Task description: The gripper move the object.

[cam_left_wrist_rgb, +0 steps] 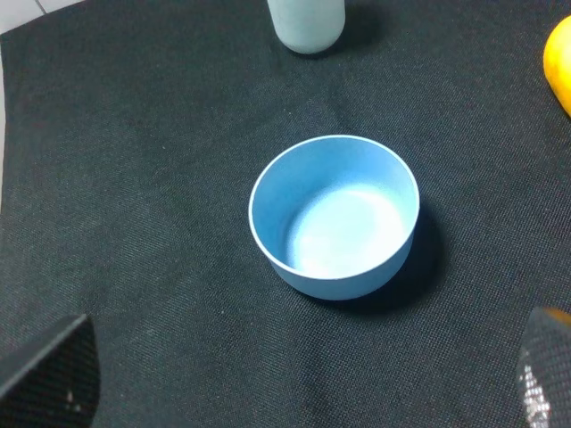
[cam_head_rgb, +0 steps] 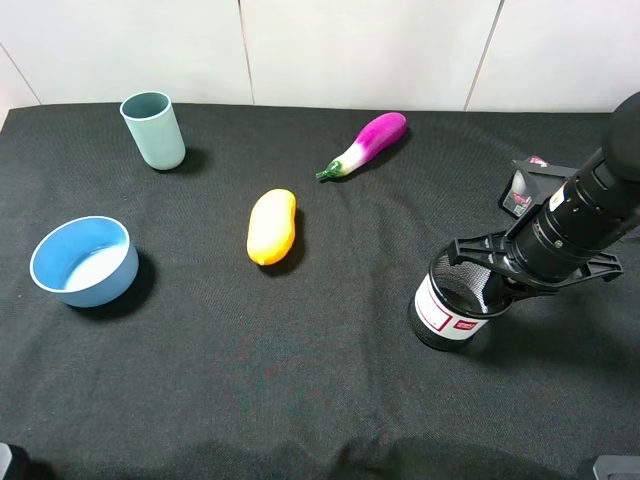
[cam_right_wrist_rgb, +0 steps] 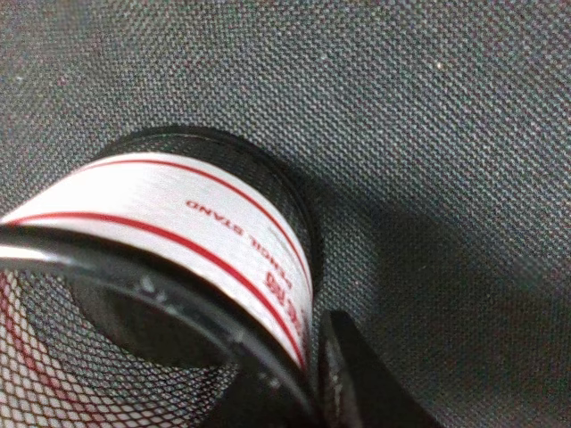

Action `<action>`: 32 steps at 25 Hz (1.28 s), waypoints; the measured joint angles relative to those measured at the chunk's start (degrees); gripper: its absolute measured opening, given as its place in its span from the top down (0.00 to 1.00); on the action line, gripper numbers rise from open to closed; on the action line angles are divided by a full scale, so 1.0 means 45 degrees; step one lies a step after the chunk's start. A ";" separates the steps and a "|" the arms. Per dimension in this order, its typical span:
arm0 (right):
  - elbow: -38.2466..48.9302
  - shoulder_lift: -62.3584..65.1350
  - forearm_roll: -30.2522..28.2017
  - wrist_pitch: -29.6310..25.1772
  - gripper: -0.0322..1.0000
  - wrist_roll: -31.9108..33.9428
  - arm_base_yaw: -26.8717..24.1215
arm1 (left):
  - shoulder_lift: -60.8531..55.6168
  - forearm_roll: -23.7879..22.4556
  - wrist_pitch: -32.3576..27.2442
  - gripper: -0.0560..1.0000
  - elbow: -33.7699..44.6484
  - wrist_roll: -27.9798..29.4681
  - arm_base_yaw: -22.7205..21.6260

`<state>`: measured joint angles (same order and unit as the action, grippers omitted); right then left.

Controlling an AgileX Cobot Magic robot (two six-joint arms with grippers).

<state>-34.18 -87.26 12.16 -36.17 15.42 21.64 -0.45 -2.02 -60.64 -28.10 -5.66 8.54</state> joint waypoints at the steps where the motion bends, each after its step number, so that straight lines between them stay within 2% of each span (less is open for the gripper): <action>1: 0.0000 0.0000 0.0000 0.0000 0.96 0.0000 0.0000 | 0.0000 0.0000 0.0000 0.01 0.0000 0.0000 0.0000; 10: 0.0000 0.0000 0.0000 -0.0027 0.96 0.0000 0.0000 | 0.0000 0.0000 0.0000 0.01 0.0000 0.0000 0.0000; 22: 0.0000 0.0689 0.0371 -0.0667 0.96 0.0000 0.0000 | 0.0000 0.0000 0.0000 0.01 0.0000 0.0000 0.0000; 32: 0.0000 0.2290 0.0783 -0.2134 0.96 0.0000 0.0000 | 0.0000 0.0000 0.0000 0.01 0.0000 0.0000 0.0000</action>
<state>-34.18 -76.95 15.68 -45.77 15.42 21.64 -0.45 -2.02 -60.64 -28.10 -5.66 8.54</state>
